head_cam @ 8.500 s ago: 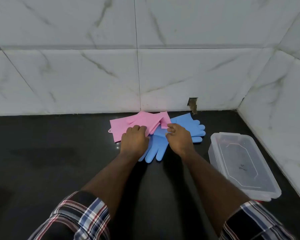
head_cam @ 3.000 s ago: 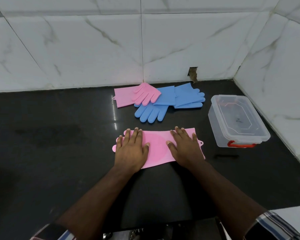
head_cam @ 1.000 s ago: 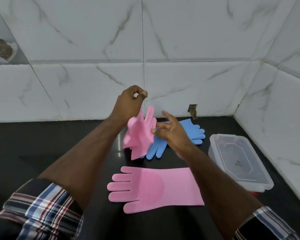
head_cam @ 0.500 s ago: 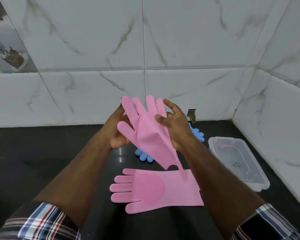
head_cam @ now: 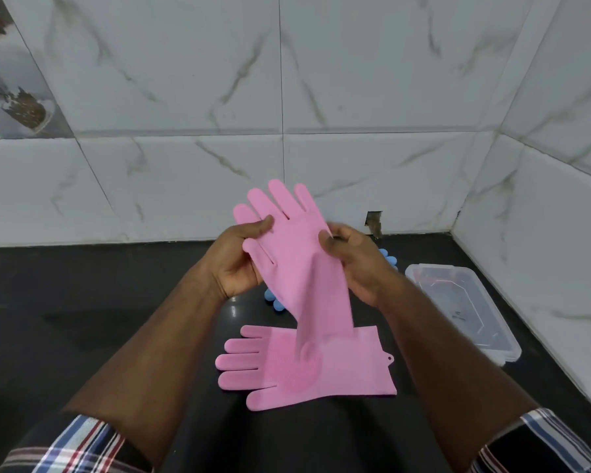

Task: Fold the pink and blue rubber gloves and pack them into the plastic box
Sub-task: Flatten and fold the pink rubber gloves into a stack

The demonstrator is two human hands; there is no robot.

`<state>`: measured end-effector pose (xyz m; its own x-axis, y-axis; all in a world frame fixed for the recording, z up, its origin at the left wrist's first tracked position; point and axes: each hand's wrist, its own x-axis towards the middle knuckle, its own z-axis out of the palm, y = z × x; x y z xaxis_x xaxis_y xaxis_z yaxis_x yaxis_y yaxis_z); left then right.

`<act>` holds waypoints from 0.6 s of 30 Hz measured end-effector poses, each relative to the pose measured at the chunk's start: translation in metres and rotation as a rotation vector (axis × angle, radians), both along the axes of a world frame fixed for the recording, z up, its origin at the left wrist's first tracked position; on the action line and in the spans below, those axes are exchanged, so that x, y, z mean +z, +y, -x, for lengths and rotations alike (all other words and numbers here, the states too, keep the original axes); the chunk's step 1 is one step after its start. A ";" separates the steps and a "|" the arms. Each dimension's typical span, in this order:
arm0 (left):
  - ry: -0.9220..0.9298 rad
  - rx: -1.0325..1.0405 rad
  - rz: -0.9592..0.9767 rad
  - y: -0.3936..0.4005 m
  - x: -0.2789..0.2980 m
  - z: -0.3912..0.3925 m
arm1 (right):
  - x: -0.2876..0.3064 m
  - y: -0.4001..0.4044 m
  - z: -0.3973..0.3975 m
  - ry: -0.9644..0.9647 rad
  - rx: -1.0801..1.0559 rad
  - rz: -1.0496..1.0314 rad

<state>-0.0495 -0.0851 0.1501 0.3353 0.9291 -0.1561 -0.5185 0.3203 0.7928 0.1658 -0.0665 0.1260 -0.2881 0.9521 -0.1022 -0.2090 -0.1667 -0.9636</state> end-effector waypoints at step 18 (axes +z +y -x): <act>-0.178 0.296 0.131 -0.013 -0.052 0.005 | -0.076 -0.035 -0.049 0.076 -0.289 0.263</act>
<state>-0.0547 -0.0977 0.0982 0.0875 0.9658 -0.2439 -0.7300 0.2288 0.6441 0.2146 -0.1016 0.0502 -0.0286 0.9394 -0.3417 -0.3524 -0.3293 -0.8760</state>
